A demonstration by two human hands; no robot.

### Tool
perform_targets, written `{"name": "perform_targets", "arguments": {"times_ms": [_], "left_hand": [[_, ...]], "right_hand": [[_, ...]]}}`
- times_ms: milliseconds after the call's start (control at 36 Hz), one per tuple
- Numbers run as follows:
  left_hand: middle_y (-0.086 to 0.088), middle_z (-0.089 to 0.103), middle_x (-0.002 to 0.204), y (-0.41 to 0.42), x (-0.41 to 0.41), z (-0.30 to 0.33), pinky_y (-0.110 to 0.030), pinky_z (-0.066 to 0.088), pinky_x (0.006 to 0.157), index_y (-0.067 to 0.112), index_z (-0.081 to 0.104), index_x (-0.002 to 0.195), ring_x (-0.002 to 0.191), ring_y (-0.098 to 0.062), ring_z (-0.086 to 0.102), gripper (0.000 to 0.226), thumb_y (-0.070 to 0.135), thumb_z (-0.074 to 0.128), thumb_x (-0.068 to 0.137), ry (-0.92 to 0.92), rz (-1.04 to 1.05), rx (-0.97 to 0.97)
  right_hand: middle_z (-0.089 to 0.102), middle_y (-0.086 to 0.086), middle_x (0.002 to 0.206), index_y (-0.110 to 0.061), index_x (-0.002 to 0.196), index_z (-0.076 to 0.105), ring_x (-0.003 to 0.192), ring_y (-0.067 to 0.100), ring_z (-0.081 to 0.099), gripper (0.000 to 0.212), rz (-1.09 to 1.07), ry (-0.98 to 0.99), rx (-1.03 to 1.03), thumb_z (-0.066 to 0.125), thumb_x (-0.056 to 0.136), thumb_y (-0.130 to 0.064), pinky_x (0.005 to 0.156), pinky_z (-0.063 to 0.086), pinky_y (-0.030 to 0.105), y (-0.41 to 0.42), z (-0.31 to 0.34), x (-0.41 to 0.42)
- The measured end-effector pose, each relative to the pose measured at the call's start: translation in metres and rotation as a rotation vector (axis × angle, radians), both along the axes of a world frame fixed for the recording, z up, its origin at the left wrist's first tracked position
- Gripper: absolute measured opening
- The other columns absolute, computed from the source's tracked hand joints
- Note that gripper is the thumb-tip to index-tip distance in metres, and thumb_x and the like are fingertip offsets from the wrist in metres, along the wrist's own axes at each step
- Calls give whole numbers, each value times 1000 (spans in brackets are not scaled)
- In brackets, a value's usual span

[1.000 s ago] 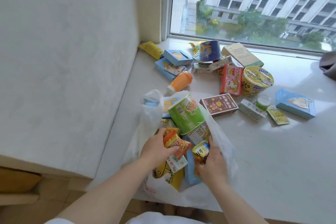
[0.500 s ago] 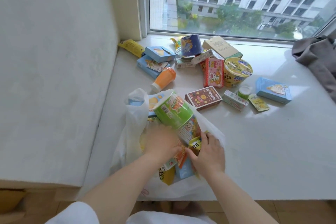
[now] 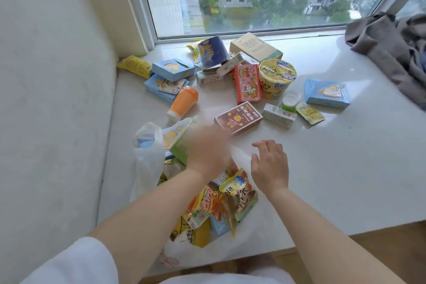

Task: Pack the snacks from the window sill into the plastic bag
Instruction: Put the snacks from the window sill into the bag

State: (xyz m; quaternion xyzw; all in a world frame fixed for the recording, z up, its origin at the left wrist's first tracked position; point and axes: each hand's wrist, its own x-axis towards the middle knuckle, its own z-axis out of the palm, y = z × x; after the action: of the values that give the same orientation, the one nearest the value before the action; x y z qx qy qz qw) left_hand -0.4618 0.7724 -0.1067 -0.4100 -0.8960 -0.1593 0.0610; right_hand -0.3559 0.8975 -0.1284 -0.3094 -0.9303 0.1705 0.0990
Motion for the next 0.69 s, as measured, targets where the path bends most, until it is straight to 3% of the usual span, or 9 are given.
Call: {"name": "perform_targets", "arguments": {"times_ms": [194,278,528,694], "left_hand": [[-4,50,121,83,2,12,-37,34,90,18,51,124,114,-26,44,40,28,53,85,-84,-16,-130],[-9,52,119,122,7,8,-39,36,88,14,55,117,113,-31,46,39,27,58,80,-130,51,-151],[-3,40,131,232,21,-20,-37,33,98,23,41,135,122,-24,37,53,32,54,85,-300,132,-292],[-3,37,136,285,11,-30,-37,34,98,27,38,137,125,-24,35,57,30,57,84,-279,91,-384]], "right_hand": [[52,6,125,-14,122,57,118,26,43,34,-46,-85,-74,52,88,-13,93,33,34,81,-4,5],[51,5,125,-16,123,55,119,26,41,36,-38,-150,-87,52,86,-15,92,33,34,122,-9,11],[45,3,131,-19,128,49,123,22,36,38,-10,-317,-141,46,91,-21,98,31,33,239,-26,26],[43,5,133,-19,132,45,124,23,36,40,30,-426,-156,43,92,-23,98,33,33,290,-38,13]]}}
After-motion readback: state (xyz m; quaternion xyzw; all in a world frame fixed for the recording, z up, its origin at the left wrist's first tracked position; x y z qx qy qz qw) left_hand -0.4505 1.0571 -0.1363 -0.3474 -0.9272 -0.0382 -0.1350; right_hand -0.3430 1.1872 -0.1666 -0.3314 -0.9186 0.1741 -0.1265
